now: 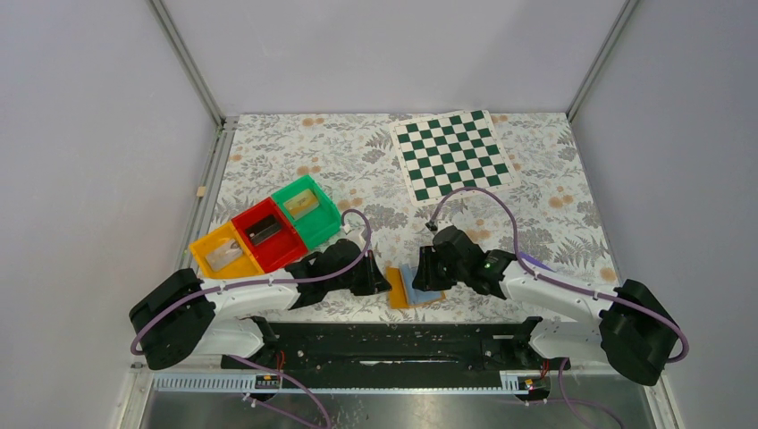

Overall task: Take the credit cards out of the card holder
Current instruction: Remove the credit card from the card holder.

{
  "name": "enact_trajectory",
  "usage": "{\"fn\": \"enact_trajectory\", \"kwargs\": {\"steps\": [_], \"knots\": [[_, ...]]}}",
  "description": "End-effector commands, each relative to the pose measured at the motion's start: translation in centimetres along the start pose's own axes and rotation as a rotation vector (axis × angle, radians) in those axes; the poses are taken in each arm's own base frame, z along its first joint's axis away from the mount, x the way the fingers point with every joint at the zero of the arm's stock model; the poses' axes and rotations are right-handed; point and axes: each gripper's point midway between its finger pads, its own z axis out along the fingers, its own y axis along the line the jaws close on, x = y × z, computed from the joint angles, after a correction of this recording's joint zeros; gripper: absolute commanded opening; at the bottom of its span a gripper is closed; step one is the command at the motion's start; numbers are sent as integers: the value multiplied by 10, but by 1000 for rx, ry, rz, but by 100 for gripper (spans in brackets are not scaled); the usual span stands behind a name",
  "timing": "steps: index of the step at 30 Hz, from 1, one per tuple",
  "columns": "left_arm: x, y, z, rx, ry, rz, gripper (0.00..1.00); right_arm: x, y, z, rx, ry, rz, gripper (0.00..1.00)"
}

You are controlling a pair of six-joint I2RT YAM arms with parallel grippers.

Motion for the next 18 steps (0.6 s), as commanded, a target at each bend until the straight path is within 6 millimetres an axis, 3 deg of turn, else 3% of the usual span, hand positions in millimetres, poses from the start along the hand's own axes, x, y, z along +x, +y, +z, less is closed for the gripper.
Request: {"fn": "enact_trajectory", "kwargs": {"steps": [1,18], "knots": [[-9,-16,-2,49,-25,17,0,-2,-9,-4,59,-4,-38,37],[-10,-20,-2,56,-25,16,0,0,-14,-6,107,43,-63,43]]}}
